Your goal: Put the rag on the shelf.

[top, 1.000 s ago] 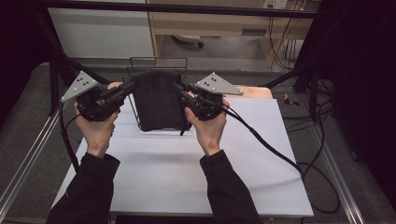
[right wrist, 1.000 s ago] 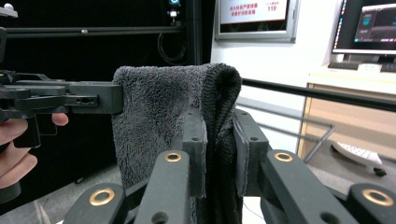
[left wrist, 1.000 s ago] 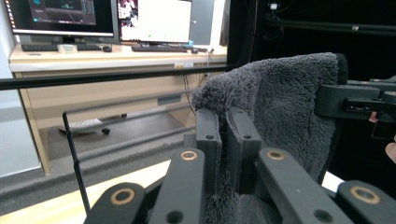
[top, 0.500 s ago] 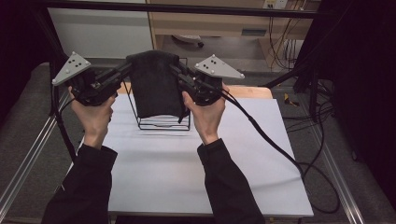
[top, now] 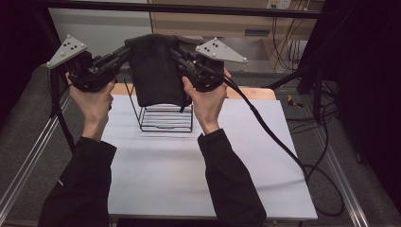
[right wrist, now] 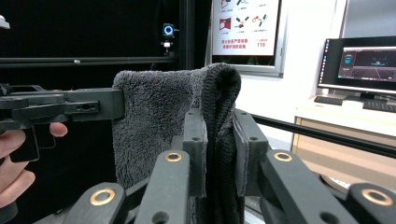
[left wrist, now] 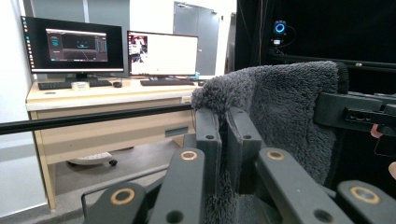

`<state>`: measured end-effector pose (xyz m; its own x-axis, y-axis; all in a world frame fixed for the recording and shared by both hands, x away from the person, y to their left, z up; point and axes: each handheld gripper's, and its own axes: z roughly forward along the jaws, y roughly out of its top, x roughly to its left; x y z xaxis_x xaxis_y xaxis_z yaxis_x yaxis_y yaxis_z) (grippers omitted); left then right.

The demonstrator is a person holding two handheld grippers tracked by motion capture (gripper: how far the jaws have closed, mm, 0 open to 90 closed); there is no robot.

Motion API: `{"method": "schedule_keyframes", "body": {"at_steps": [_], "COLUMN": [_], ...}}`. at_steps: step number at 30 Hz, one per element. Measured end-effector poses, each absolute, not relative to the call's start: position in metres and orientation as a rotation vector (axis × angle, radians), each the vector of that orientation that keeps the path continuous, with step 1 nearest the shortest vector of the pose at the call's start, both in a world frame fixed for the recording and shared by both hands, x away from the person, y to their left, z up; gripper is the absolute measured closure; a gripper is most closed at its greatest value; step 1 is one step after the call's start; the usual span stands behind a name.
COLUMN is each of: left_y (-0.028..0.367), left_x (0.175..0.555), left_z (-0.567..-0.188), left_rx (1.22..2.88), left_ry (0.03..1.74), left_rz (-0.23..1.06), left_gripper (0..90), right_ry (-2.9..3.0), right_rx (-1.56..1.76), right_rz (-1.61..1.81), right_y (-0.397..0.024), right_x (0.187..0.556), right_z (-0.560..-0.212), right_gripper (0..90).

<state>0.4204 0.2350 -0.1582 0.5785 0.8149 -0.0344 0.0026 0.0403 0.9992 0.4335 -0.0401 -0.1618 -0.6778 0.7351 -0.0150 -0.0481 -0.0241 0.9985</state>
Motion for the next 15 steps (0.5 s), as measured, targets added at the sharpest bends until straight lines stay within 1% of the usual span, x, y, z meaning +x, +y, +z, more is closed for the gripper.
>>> {"method": "schedule_keyframes", "body": {"at_steps": [15], "left_y": [0.241], "left_x": [0.434], "left_z": [-0.13], "left_rx": [1.385], "left_ry": [0.762], "left_rz": [0.753], "left_gripper": [83.9], "right_ry": [1.661], "right_rx": [0.697], "right_rz": [1.765], "right_y": [-0.032], "right_x": [0.449], "right_z": [-0.135], "right_gripper": [78.0]}}
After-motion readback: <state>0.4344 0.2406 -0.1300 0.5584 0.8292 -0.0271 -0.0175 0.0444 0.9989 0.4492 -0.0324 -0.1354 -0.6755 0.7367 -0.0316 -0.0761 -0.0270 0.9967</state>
